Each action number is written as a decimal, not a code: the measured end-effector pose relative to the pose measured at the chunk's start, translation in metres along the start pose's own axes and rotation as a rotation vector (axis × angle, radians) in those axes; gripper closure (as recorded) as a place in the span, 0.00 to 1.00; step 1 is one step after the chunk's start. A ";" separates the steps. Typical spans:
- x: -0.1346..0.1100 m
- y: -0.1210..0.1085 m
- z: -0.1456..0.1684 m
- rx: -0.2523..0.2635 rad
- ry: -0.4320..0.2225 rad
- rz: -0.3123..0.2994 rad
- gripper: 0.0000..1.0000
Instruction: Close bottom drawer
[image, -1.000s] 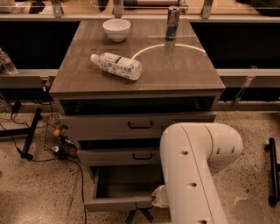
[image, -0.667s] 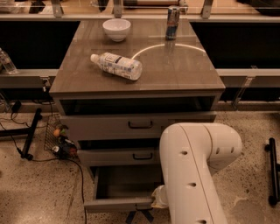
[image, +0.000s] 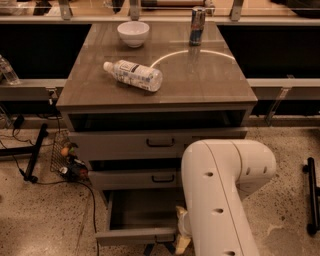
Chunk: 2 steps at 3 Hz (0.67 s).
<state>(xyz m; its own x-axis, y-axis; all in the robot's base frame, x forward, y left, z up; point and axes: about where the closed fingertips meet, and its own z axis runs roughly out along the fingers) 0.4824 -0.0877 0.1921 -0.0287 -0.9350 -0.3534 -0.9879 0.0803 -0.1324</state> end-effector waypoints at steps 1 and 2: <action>0.010 0.000 -0.015 -0.002 0.032 0.003 0.00; 0.030 0.011 -0.052 -0.025 0.095 0.018 0.00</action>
Offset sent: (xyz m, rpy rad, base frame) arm -0.0260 -0.0698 0.0696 -0.1411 0.0366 -0.0375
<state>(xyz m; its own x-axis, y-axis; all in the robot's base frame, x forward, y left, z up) 0.4631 -0.1330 0.2284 -0.0592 -0.9622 -0.2658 -0.9906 0.0896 -0.1038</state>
